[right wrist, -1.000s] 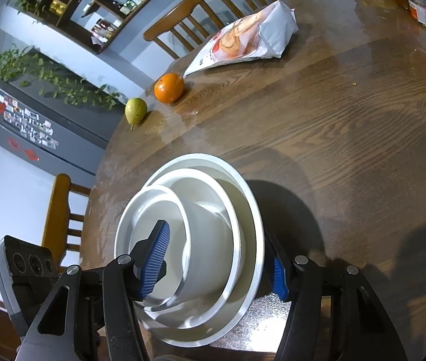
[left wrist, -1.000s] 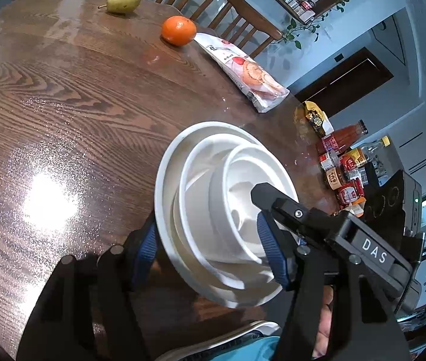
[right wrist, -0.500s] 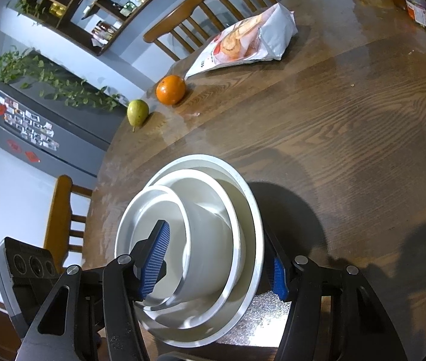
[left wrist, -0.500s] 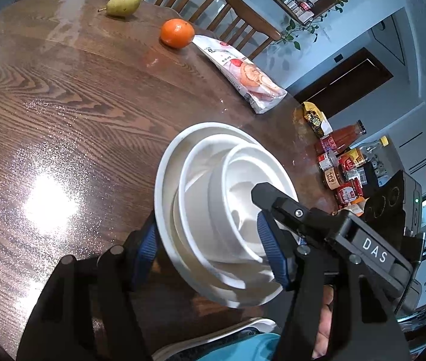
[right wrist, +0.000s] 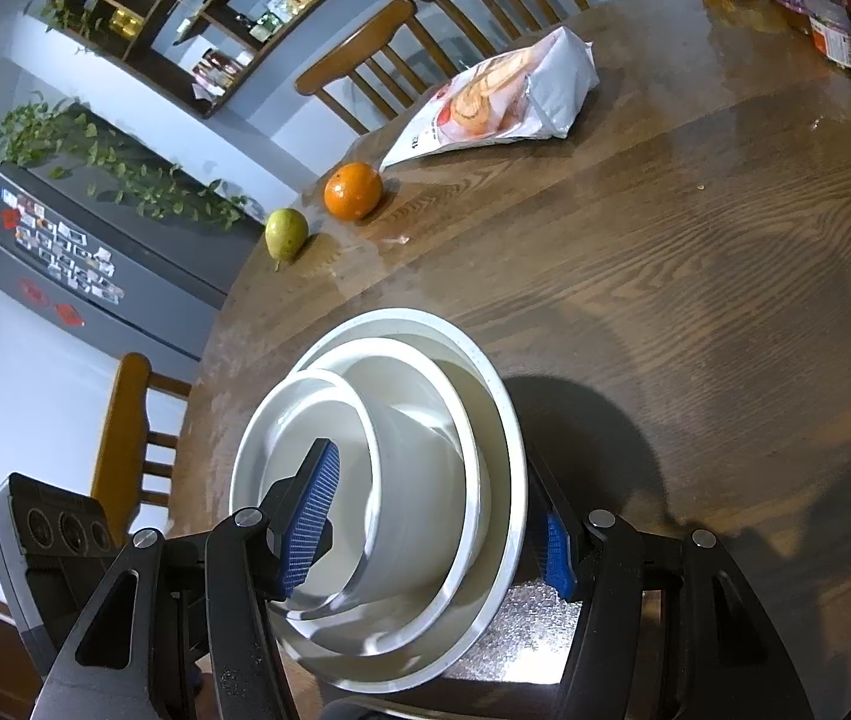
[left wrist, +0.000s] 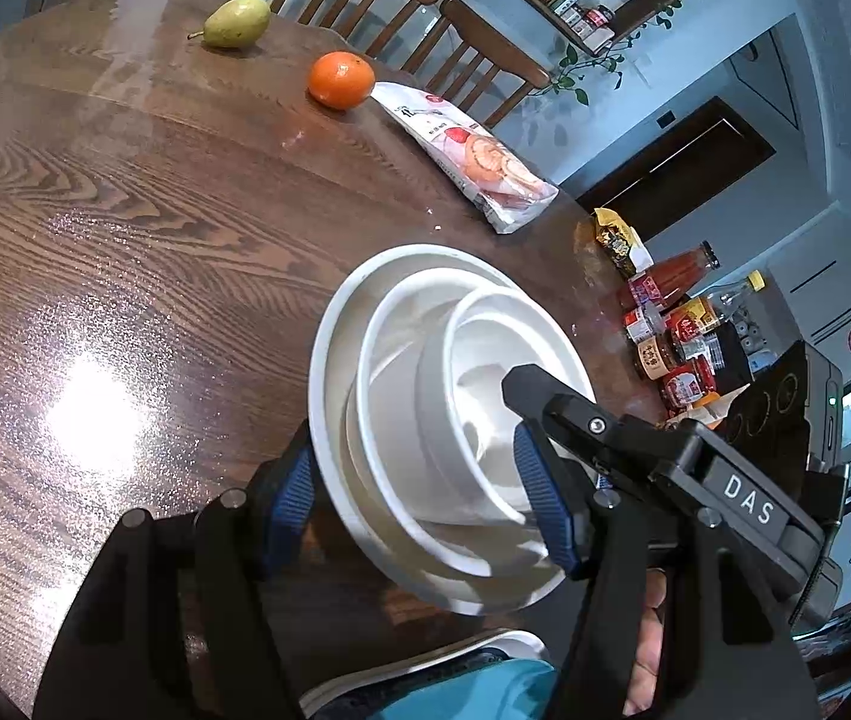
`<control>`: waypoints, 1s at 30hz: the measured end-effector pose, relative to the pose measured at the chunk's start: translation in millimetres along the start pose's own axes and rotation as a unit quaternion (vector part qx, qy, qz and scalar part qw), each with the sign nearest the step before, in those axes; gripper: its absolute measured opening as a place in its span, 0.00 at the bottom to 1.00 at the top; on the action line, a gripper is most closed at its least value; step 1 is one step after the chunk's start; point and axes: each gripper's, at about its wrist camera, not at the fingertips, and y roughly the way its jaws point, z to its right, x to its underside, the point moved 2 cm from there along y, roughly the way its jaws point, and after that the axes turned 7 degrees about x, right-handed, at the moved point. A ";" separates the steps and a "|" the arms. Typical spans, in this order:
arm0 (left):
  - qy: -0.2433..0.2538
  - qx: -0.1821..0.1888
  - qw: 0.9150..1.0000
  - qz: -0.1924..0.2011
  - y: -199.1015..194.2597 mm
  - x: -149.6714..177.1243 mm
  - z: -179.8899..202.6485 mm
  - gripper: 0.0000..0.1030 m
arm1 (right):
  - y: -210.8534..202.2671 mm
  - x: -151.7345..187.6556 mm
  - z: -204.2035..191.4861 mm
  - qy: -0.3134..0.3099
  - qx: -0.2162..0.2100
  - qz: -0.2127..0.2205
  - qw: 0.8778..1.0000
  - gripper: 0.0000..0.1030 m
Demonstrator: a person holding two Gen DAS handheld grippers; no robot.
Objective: Organize plates and bowls
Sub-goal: 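Lift the bowl-and-cup stack off the table with both grippers, then carry the bowl stack with both grippers over the teal plate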
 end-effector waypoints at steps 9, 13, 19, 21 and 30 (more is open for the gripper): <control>0.003 0.004 1.000 0.005 -4.2 1.2 2.1 0.61 | -5.4 -0.7 -1.8 -0.006 -0.001 0.008 1.000 0.60; 0.005 0.007 1.000 0.005 -6.0 1.9 3.2 0.61 | -8.8 0.1 -3.3 -0.009 0.000 0.014 1.000 0.60; 0.016 0.011 1.000 0.009 -7.9 3.5 8.5 0.61 | -16.2 1.6 -3.6 -0.010 -0.002 0.025 1.000 0.60; 0.017 0.010 1.000 0.011 -8.9 3.8 9.5 0.61 | -17.7 2.2 -4.8 -0.010 -0.002 0.026 1.000 0.60; 0.019 0.010 1.000 0.018 -15.0 5.2 9.2 0.61 | -19.5 3.7 -9.4 -0.015 -0.006 0.030 0.999 0.60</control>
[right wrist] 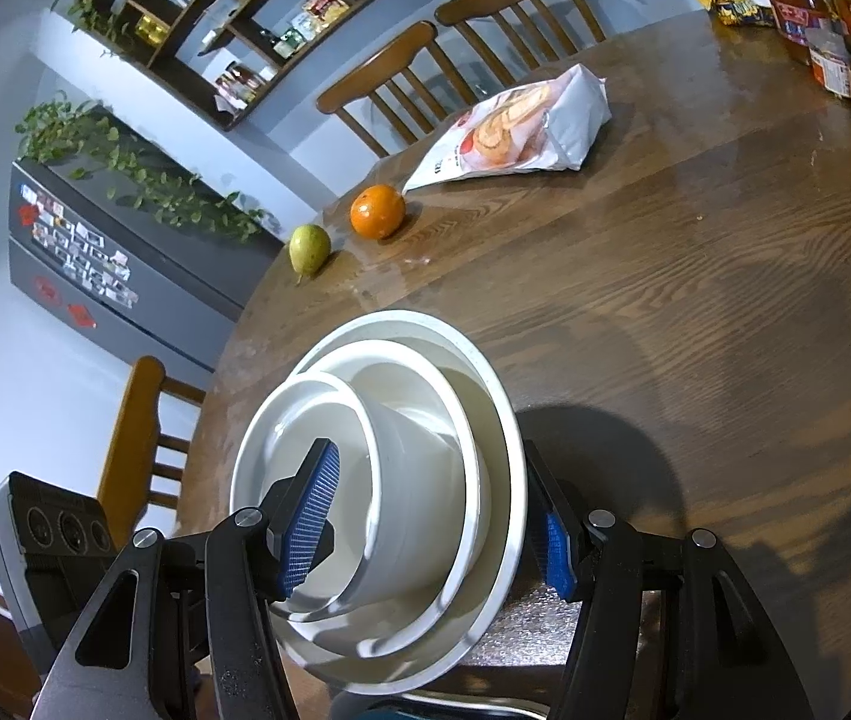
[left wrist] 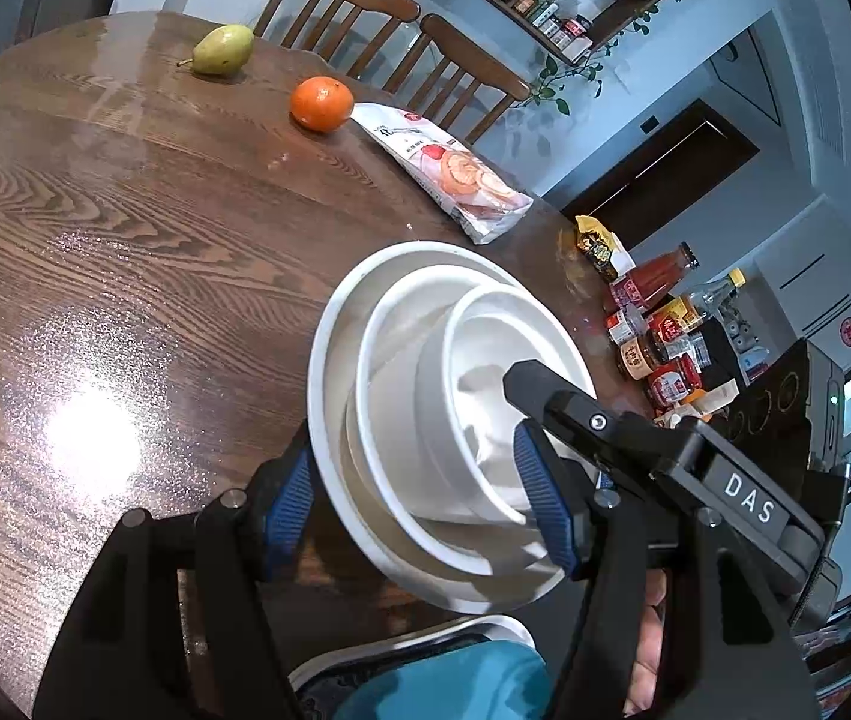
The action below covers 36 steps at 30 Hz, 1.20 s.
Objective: Organize plates and bowls
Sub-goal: 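Carry the bowl stack with both grippers over the teal plate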
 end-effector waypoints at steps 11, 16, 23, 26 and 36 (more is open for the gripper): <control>0.010 0.004 1.000 0.003 -3.5 2.2 6.4 0.61 | -8.5 3.4 -0.6 0.000 -0.002 0.012 1.000 0.60; 0.010 0.006 1.000 0.007 -7.0 3.1 6.6 0.61 | -10.7 4.2 -3.8 -0.005 -0.003 0.016 1.000 0.60; 0.011 0.008 1.000 0.010 -12.2 6.0 7.3 0.61 | -13.7 5.8 -5.0 -0.008 -0.004 0.018 1.000 0.60; 0.014 0.008 1.000 0.013 -15.5 6.7 8.7 0.61 | -17.1 6.6 -6.3 -0.008 -0.006 0.020 1.000 0.60; 0.022 0.014 1.000 0.014 -19.6 9.1 14.2 0.61 | -26.6 10.0 -6.0 -0.007 -0.005 0.030 1.000 0.60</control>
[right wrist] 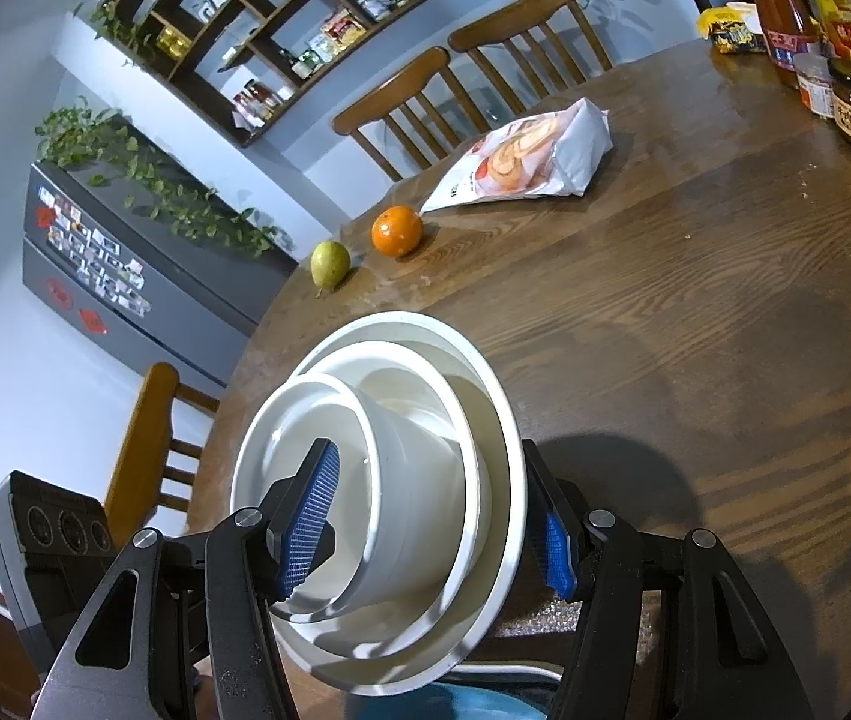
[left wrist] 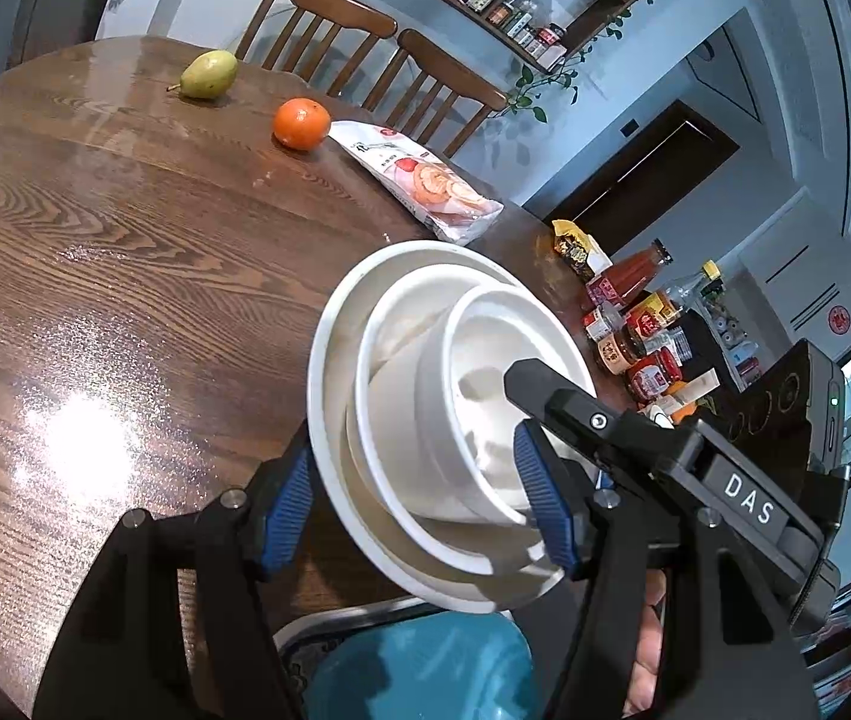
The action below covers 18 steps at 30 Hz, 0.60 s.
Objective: Organize plates and bowls
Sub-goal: 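Carry the bowl stack with both grippers over the teal plate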
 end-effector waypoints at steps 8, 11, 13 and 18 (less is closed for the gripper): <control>0.002 0.004 1.000 0.000 -4.8 4.4 2.1 0.61 | -7.3 4.6 -1.2 -0.003 0.000 0.010 1.000 0.60; 0.005 0.006 1.000 -0.002 -5.6 6.4 3.9 0.61 | -10.5 6.1 0.0 0.000 0.001 0.013 1.000 0.60; 0.006 0.009 1.000 -0.002 -5.9 7.5 5.5 0.61 | -13.4 7.0 -0.3 -0.001 0.002 0.017 1.000 0.60; 0.009 0.010 1.000 0.002 -9.1 10.7 7.7 0.61 | -18.4 10.7 -2.0 -0.004 0.000 0.022 1.000 0.60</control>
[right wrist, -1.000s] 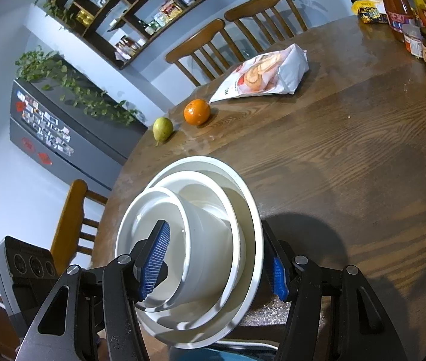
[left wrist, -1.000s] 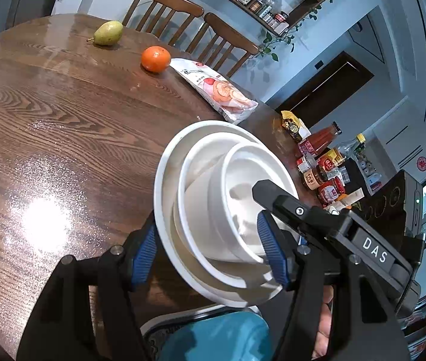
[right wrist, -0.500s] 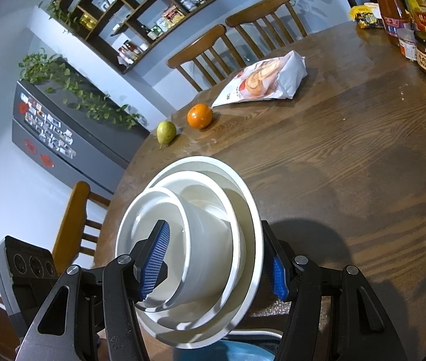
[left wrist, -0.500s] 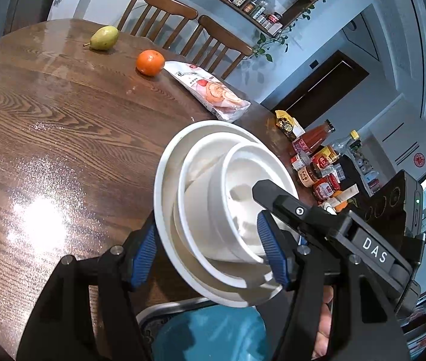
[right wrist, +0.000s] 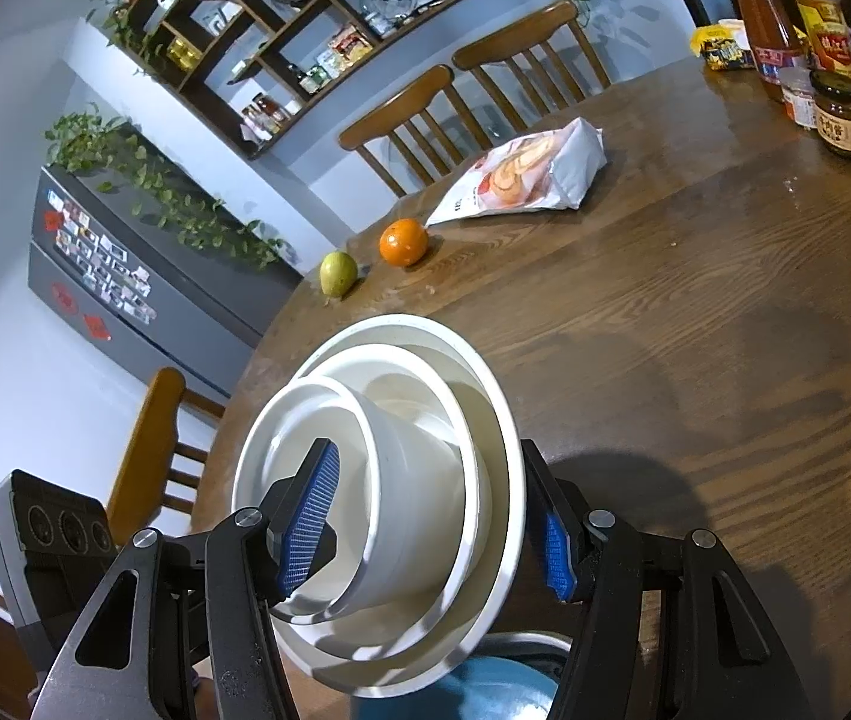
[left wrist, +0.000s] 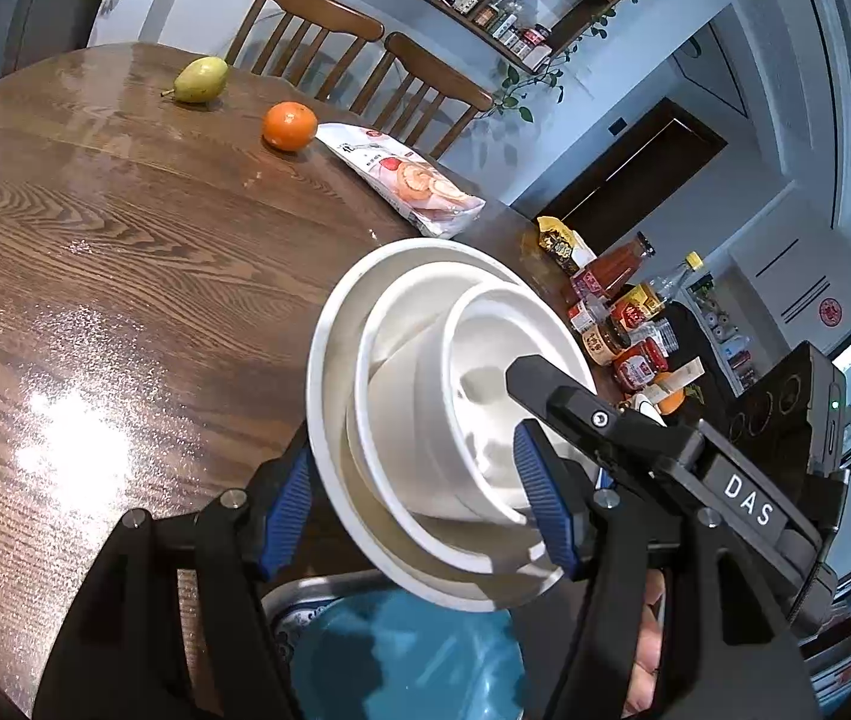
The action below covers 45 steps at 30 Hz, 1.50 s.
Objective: Organize plates and bowls
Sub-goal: 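Carry the bowl stack with both grippers over the teal plate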
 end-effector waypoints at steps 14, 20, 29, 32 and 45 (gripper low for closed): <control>0.012 0.005 1.000 0.001 -7.5 8.1 6.7 0.61 | -8.9 9.4 -0.4 -0.001 0.006 0.012 1.000 0.60; 0.017 0.002 1.000 0.010 -12.7 12.1 8.6 0.61 | -13.0 13.0 -1.4 -0.002 0.000 0.012 1.000 0.60; 0.036 -0.003 0.999 0.021 -23.6 21.1 17.3 0.61 | -25.1 21.7 -1.6 -0.002 -0.008 0.014 1.000 0.60; 0.038 0.001 0.999 0.019 -25.6 26.4 19.8 0.61 | -29.4 25.3 -1.4 -0.003 -0.006 0.018 1.000 0.60; 0.041 0.008 0.999 0.013 -34.5 43.4 24.8 0.61 | -44.2 44.3 -0.3 -0.004 0.003 0.015 1.000 0.60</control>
